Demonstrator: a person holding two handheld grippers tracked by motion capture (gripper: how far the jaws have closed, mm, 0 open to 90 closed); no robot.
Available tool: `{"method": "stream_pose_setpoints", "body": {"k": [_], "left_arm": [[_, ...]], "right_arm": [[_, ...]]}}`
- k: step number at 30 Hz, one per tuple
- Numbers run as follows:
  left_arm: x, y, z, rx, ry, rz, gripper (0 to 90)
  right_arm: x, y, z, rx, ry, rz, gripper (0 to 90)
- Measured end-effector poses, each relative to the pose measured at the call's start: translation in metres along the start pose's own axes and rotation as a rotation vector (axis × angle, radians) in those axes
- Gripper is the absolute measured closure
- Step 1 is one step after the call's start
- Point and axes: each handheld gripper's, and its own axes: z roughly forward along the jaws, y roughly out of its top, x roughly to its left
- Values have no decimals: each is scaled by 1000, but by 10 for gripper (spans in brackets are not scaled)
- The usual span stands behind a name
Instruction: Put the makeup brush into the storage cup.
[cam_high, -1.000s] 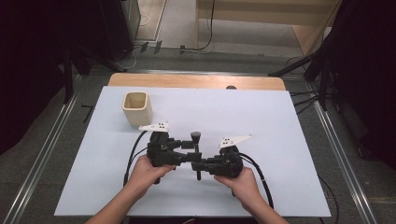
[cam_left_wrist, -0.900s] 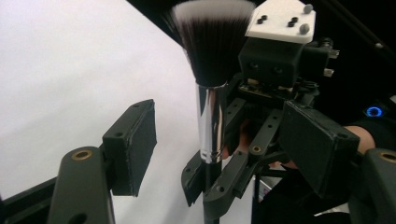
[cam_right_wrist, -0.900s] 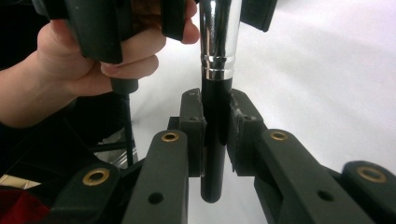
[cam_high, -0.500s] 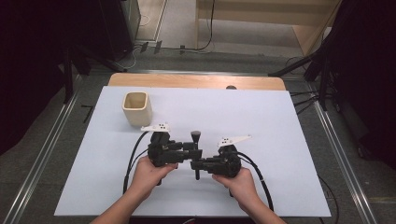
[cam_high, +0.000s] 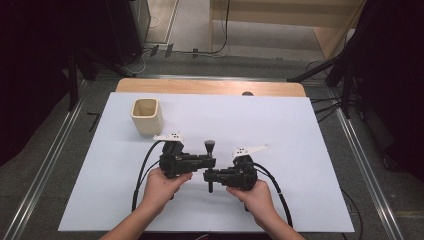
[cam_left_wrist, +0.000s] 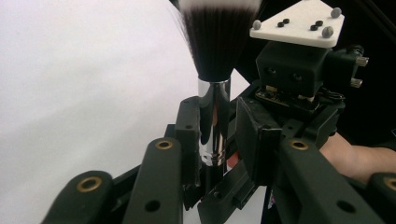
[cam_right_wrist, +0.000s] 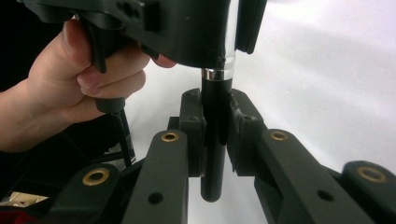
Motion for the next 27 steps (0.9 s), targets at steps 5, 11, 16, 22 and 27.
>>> {"method": "stream_pose_setpoints", "body": {"k": [5, 11, 16, 22, 27], "left_arm": [[2, 0, 0, -4, -4, -10, 772], [2, 1, 0, 1, -3, -19, 778], [4, 1, 0, 9, -17, -48, 782], [4, 1, 1, 18, -21, -49, 783], [3, 2, 0, 24, -10, -41, 783]], "right_arm": [[1, 0, 0, -3, -3, -6, 793], [1, 0, 0, -1, -5, -1, 793], [1, 0, 0, -1, -14, -10, 790], [2, 1, 0, 3, -46, -31, 699], [3, 1, 0, 2, -82, -79, 606]]}}
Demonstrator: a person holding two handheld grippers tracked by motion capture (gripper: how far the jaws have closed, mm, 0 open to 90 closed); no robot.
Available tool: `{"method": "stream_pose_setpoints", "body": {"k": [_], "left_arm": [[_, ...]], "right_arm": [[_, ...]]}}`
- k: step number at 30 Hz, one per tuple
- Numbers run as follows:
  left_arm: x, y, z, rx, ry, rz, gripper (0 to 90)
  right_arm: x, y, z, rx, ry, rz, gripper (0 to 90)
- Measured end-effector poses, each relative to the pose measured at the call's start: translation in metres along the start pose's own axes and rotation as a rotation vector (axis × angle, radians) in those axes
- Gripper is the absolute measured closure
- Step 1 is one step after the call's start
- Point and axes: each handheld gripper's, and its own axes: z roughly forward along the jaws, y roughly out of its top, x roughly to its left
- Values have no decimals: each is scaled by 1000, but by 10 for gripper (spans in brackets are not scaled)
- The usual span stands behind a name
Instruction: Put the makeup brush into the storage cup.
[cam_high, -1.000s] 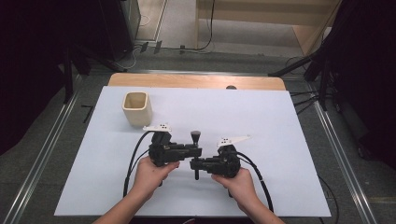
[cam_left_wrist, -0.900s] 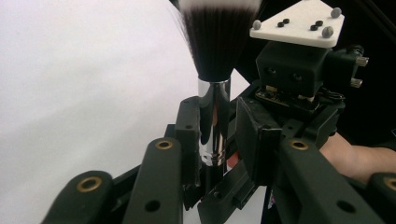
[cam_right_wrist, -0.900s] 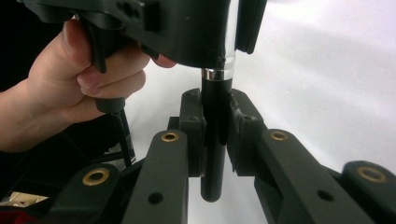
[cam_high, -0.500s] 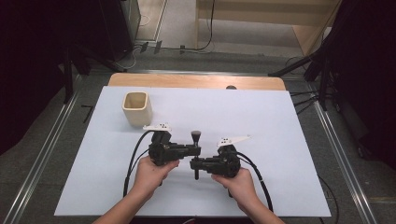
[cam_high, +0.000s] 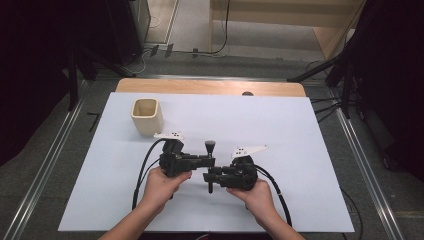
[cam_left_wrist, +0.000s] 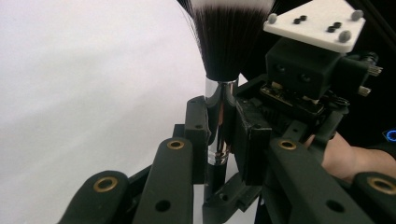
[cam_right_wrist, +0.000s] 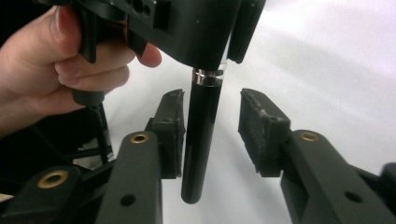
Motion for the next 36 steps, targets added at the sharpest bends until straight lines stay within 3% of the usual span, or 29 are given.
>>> {"method": "stream_pose_setpoints", "body": {"k": [6, 15, 19, 23, 36], "left_arm": [[0, 1, -2, 15, 32, 21, 783], [2, 3, -4, 26, 38, 16, 783], [2, 3, -5, 33, 44, 16, 783], [3, 3, -7, 34, 46, 17, 783], [4, 4, -10, 45, 62, 20, 783]], "right_arm": [[4, 1, 1, 25, -18, -65, 475], [9, 2, 2, 47, -35, -140, 370], [10, 2, 0, 36, -60, -194, 298], [14, 2, 0, 49, -117, -261, 293], [10, 3, -9, 54, -133, -272, 277]]}}
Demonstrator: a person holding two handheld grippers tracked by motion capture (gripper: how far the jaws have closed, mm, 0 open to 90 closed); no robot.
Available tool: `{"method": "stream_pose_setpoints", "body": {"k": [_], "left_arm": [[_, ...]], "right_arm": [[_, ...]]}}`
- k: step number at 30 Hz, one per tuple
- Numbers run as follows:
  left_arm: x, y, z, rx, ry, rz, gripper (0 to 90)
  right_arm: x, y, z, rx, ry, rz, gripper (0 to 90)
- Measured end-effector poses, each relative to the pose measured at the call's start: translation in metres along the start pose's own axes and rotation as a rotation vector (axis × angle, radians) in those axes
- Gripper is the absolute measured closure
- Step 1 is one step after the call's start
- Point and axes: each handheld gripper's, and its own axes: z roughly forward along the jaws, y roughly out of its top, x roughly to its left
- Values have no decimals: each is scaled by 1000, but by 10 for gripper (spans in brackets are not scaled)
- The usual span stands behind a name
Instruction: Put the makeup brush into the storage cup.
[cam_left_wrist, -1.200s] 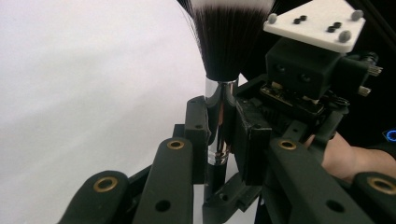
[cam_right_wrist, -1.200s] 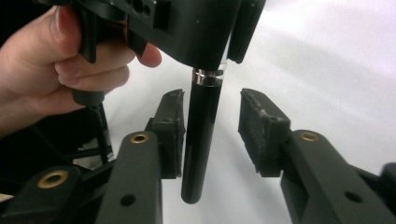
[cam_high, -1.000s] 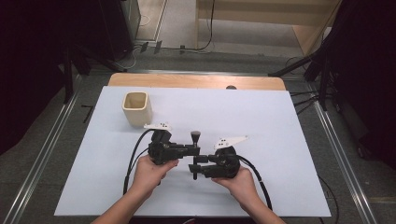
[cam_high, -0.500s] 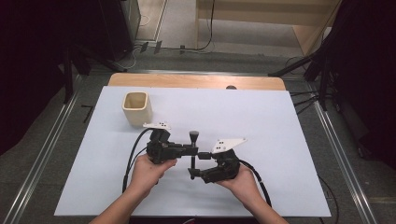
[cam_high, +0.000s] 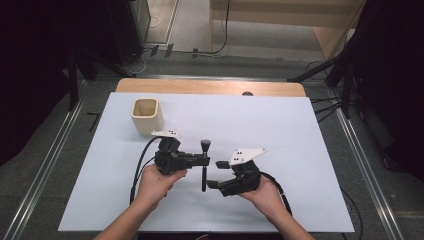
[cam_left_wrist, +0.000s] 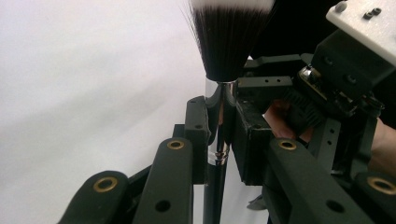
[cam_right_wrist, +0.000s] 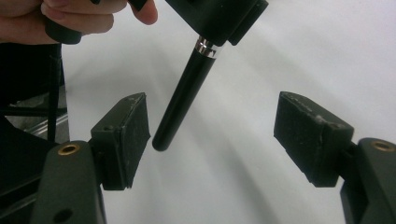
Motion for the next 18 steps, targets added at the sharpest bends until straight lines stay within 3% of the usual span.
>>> {"method": "stream_pose_setpoints", "body": {"k": [18], "left_arm": [[2, 0, -4, 0, 0, 0, 783]], "right_arm": [[-7, -5, -14, 21, -19, -11, 272]]}}
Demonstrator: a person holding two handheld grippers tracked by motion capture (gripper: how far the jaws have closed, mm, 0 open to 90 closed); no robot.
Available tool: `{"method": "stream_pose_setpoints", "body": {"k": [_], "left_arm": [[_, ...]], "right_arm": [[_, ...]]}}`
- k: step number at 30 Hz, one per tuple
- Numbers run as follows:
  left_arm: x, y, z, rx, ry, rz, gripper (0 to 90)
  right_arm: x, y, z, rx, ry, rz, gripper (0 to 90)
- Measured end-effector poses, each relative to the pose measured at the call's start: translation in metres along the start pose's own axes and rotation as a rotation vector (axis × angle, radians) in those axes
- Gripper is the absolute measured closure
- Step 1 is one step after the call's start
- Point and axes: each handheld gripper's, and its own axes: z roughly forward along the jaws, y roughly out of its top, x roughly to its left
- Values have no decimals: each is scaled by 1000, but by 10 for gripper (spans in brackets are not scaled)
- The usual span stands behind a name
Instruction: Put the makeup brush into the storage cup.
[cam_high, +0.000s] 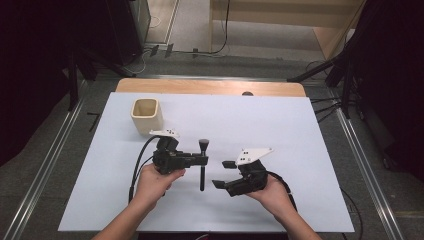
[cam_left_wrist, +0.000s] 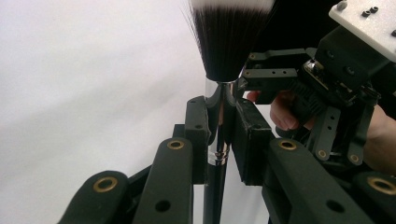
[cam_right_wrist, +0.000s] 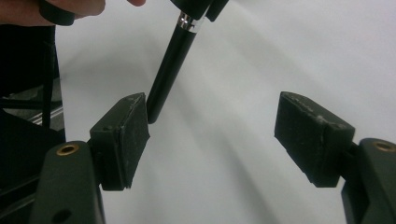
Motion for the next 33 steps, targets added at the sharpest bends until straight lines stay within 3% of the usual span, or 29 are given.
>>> {"method": "stream_pose_setpoints", "body": {"k": [33], "left_arm": [[1, 1, -4, -9, 13, -1, 783]], "right_arm": [[-18, -24, -41, 17, -62, 17, 271]]}}
